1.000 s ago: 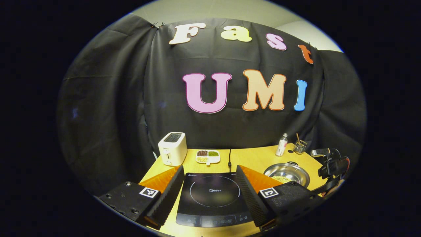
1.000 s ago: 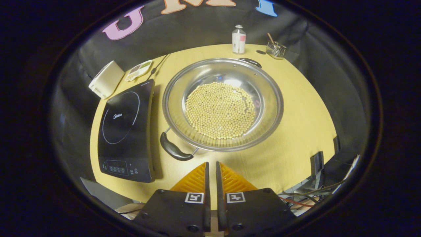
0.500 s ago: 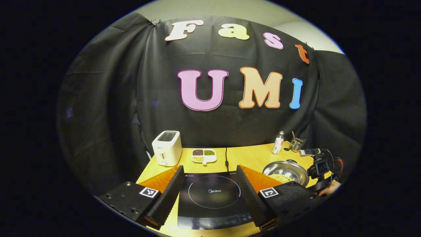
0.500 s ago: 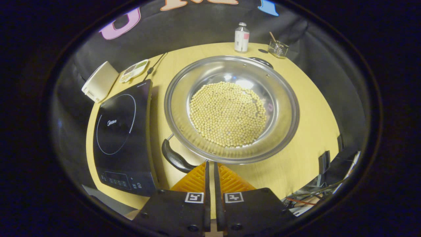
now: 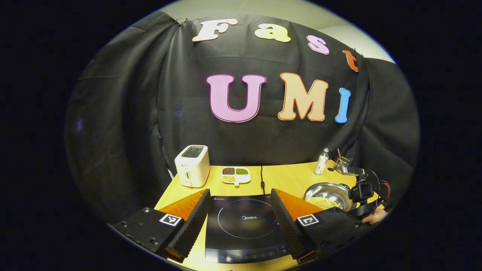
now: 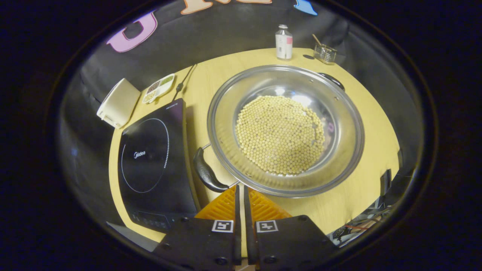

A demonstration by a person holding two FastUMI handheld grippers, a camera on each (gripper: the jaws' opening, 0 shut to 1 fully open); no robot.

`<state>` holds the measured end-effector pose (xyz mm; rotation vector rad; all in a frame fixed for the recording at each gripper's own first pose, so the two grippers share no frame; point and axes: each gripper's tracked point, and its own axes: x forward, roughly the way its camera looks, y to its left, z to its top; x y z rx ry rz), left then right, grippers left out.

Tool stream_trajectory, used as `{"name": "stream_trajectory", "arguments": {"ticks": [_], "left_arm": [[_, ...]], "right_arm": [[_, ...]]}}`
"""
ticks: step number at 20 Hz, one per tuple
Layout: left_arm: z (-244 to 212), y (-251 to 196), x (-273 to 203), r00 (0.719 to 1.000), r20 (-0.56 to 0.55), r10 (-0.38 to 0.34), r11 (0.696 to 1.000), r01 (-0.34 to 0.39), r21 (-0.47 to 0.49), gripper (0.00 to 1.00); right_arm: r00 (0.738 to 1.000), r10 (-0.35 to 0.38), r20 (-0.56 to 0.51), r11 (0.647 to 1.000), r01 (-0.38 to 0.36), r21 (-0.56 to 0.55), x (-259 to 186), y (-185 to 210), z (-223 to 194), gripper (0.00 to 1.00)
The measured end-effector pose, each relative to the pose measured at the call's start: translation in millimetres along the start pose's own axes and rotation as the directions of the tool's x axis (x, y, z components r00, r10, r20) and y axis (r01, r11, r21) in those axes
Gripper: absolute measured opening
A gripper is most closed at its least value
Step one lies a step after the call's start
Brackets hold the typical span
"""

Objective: First push the handle of the pot to place it horizontally, then grasp the pot with both hands and set it on the induction cooktop.

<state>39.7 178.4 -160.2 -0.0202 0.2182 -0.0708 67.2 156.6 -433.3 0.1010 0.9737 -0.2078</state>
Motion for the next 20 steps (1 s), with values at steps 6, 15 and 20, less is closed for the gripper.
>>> {"name": "stream_trajectory", "arguments": {"ticks": [6, 15, 20], "left_arm": [[-4.5, -1.3, 4.1, 1.0, -0.01, -0.013, 1.0, 0.013, 0.0, 0.96], [-7.9, -1.2, 3.8, 1.0, -0.021, -0.012, 1.0, 0.012, -0.008, 0.96], [-10.8, -3.5, 4.5, 1.0, -0.027, -0.013, 1.0, 0.012, -0.013, 0.96]], "right_arm": [[1.0, 0.003, 0.018, 1.0, -0.004, 0.008, 11.8, 19.7, 11.5, 0.08], [0.999, 0.02, 0.035, 0.999, -0.021, 0.038, 19.3, 36.9, 27.4, 0.07], [0.998, 0.034, 0.059, 0.998, -0.036, 0.045, 22.7, 46.7, 42.1, 0.08]]}}
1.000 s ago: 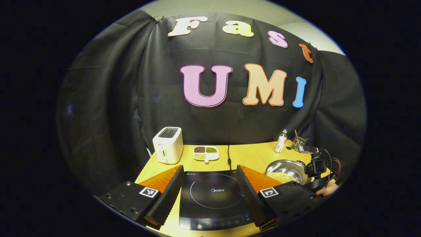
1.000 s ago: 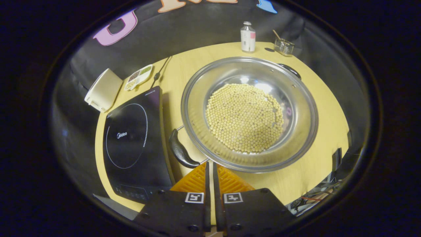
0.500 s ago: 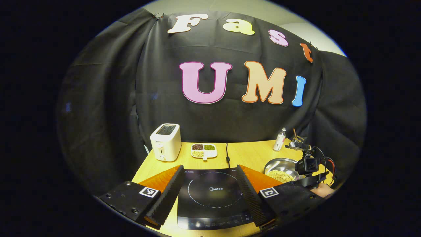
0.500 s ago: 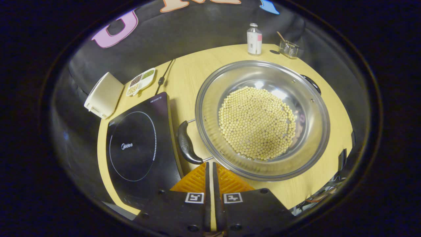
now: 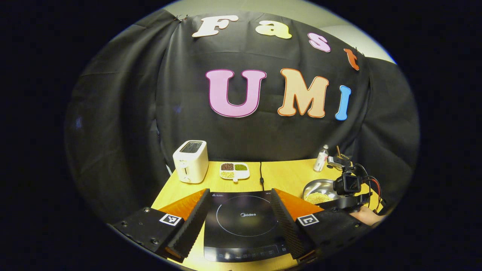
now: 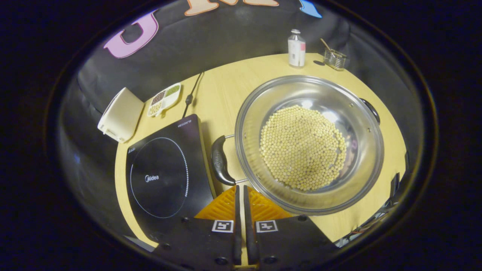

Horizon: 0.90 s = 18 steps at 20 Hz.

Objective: First push the handle of the pot to place it horizontally, then grasp the pot with both hands and set it on the induction cooktop.

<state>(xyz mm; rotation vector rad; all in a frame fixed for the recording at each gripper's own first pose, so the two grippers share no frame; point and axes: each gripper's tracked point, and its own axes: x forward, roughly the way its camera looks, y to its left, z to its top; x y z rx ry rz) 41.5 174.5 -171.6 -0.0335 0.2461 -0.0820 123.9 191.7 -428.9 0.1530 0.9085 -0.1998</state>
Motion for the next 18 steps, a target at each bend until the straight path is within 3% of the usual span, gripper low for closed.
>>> {"name": "stream_trajectory", "arguments": {"ticks": [8, 9, 10, 12, 15, 16, 18], "left_arm": [[1.5, -8.3, 3.4, 1.0, -0.009, -0.014, 1.0, 0.014, 0.017, 0.96], [1.0, -10.6, 4.5, 1.0, -0.014, -0.02, 1.0, 0.021, 0.014, 0.96], [-0.6, -13.4, 6.5, 0.999, -0.02, -0.027, 1.0, 0.027, 0.011, 0.96], [-4.5, -20.6, 10.5, 0.998, -0.038, -0.048, 0.999, 0.048, 0.007, 0.96], [-11.8, -32.8, 15.6, 0.993, -0.071, -0.095, 0.996, 0.094, -0.01, 0.96], [-13.1, -36.7, 17.8, 0.991, -0.076, -0.107, 0.994, 0.107, -0.01, 0.99], [-14.2, -44.1, 23.1, 0.988, -0.083, -0.128, 0.992, 0.128, -0.007, 0.95]], "right_arm": [[0.999, 0.051, -0.003, 0.999, -0.051, -0.013, -25.7, -4.9, 6.5, 0.09], [0.999, 0.052, 0.003, 0.999, -0.052, -0.017, -32.3, -11.2, 7.4, 0.01], [0.999, 0.049, 0.012, 0.999, -0.049, -0.02, -39.5, -19.4, 9.1, 0.09], [0.999, 0.043, 0.028, 0.999, -0.042, -0.029, -53.5, -36.2, 11.1, 0.12], [0.999, 0.026, 0.043, 1.0, -0.025, -0.016, -71.4, -64.2, 12.4, 0.09], [0.999, 0.02, 0.048, 1.0, -0.02, -0.008, -77.9, -72.3, 12.6, 0.19], [0.998, 0.008, 0.062, 1.0, -0.007, -0.008, -88.7, -88.8, 14.1, 0.31]]}}
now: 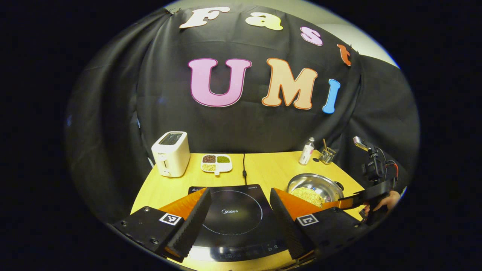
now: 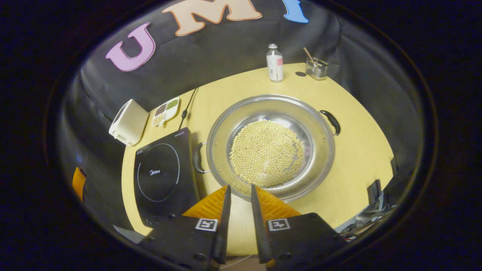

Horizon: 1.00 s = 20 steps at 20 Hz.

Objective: First push the handle of the pot to place it horizontally, then grasp the pot with both hands and set it on the induction cooktop.

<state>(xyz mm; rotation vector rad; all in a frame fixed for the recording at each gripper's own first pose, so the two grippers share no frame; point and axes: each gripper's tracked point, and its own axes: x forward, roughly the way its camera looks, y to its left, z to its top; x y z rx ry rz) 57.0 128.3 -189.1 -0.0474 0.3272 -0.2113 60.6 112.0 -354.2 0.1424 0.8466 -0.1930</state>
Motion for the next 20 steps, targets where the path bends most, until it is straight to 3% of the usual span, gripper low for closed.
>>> {"name": "stream_trajectory", "arguments": {"ticks": [2, 6, 7, 8, 9, 12, 20], "left_arm": [[-2.2, -9.0, 6.4, 1.0, -0.013, -0.022, 1.0, 0.022, 0.004, 0.95], [-15.2, -30.7, 21.1, 0.995, -0.072, -0.072, 0.997, 0.072, -0.002, 0.95], [-19.3, -37.3, 25.2, 0.993, -0.091, -0.081, 0.997, 0.081, -0.003, 0.95], [-23.2, -42.9, 29.3, 0.99, -0.107, -0.089, 0.996, 0.089, -0.008, 0.95], [-26.9, -50.1, 34.2, 0.988, -0.124, -0.095, 0.995, 0.094, -0.018, 0.95], [-36.0, -71.7, 50.0, 0.98, -0.17, -0.101, 0.994, 0.092, -0.058, 0.95], [-69.4, -116.1, 105.1, 0.945, -0.325, -0.03, 0.993, -0.009, -0.119, 0.96]], "right_arm": [[1.0, -0.005, 0.004, 1.0, 0.005, -0.01, -6.7, -14.5, 0.4, 0.49], [0.999, -0.039, 0.013, 0.999, 0.039, -0.019, -15.1, -48.7, 9.1, 1.0], [0.999, -0.044, 0.013, 0.999, 0.044, -0.017, -16.1, -56.4, 12.1, 0.94], [0.999, -0.046, 0.014, 0.999, 0.046, -0.013, -16.8, -64.3, 16.7, 1.0], [0.999, -0.049, 0.014, 0.999, 0.049, -0.012, -15.6, -72.8, 22.7, 0.94], [0.999, -0.05, 0.006, 0.998, 0.05, -0.024, -9.2, -99.1, 42.0, 0.94], [0.997, 0.015, -0.078, 0.997, -0.021, -0.078, 39.4, -160.3, 91.5, 0.95]]}}
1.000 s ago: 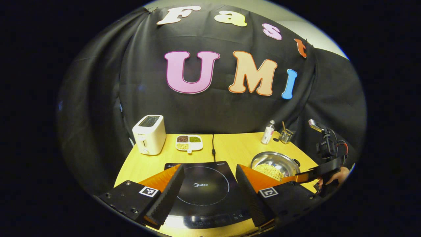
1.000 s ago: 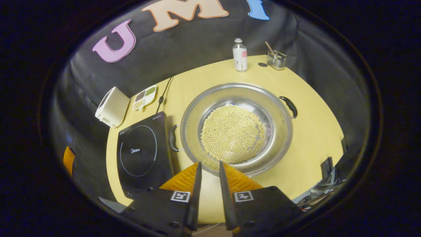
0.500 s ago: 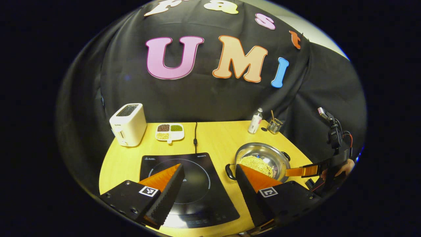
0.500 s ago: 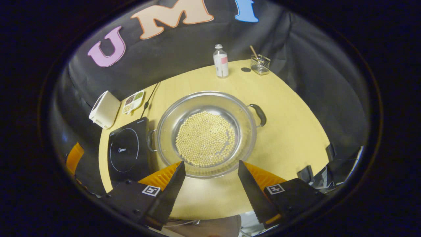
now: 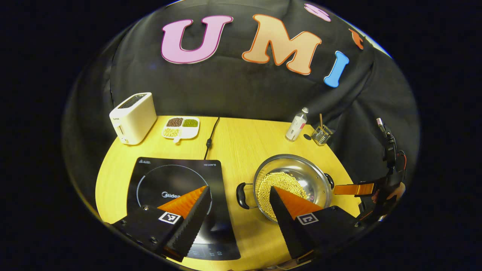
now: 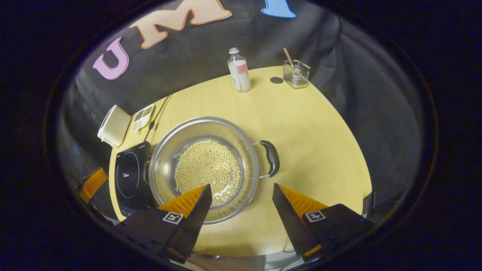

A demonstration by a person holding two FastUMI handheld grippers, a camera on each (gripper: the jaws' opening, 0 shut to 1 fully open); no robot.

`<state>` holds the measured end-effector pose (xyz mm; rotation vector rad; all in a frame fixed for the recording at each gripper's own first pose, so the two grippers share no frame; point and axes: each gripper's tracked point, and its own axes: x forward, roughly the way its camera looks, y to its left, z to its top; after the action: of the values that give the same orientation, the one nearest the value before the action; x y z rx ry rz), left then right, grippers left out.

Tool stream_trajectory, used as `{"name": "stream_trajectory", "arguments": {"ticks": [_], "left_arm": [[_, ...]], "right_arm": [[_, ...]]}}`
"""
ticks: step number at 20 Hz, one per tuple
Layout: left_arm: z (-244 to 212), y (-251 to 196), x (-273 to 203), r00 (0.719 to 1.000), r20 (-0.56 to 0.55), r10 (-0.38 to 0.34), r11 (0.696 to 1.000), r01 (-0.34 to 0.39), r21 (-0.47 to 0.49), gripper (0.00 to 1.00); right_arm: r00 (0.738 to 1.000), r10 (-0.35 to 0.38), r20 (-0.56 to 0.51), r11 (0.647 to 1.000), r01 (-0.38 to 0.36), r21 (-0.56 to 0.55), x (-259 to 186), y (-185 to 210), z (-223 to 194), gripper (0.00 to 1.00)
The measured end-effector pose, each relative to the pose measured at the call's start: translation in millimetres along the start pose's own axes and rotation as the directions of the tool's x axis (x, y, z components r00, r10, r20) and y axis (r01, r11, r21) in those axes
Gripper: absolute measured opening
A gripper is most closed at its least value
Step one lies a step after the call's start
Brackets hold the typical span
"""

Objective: First push the handle of the pot to place it horizontally, then grasp the pot with both hands and set it on the induction cooktop.

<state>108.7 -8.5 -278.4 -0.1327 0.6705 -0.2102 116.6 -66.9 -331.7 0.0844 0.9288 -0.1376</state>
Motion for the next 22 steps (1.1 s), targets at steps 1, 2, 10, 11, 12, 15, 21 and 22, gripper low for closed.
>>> {"name": "stream_trajectory", "arguments": {"ticks": [1, 2, 10, 11, 12, 15, 21, 22], "left_arm": [[-3.8, -2.6, 8.4, 1.0, -0.02, 0.01, 1.0, -0.01, -0.016, 0.96], [-8.0, -5.0, 16.6, 0.999, -0.041, 0.019, 0.999, -0.02, -0.032, 0.96], [-41.7, -11.9, 67.8, 0.979, -0.196, 0.049, 0.994, -0.068, -0.086, 1.0], [-45.6, -11.3, 73.4, 0.975, -0.215, 0.05, 0.993, -0.071, -0.092, 0.96], [-48.4, -11.4, 77.9, 0.972, -0.229, 0.049, 0.993, -0.073, -0.098, 1.0], [-59.1, -8.9, 89.9, 0.958, -0.282, 0.057, 0.991, -0.089, -0.101, 0.96], [-75.1, -12.0, 110.0, 0.931, -0.361, 0.043, 0.991, -0.087, -0.106, 0.96], [-78.2, -13.3, 112.9, 0.927, -0.373, 0.036, 0.991, -0.082, -0.109, 0.94]], "right_arm": [[1.0, 0.017, -0.016, 1.0, -0.017, -0.005, 7.6, -4.8, 4.3, 0.94], [0.999, 0.032, -0.03, 0.999, -0.032, -0.009, 15.8, -9.8, 9.4, 1.0], [0.976, 0.153, -0.152, 0.987, -0.158, -0.02, 65.3, -21.1, 21.8, 0.95], [0.971, 0.172, -0.167, 0.984, -0.177, -0.015, 69.0, -18.9, 21.6, 0.94], [0.966, 0.187, -0.178, 0.981, -0.193, -0.014, 72.8, -18.0, 21.0, 0.94], [0.954, 0.209, -0.214, 0.976, -0.218, -0.018, 83.9, -15.9, 16.1, 1.0], [0.933, 0.243, -0.266, 0.967, -0.254, -0.007, 101.3, -13.8, 8.5, 0.89], [0.93, 0.248, -0.273, 0.966, -0.259, -0.005, 104.4, -13.9, 8.2, 0.89]]}}
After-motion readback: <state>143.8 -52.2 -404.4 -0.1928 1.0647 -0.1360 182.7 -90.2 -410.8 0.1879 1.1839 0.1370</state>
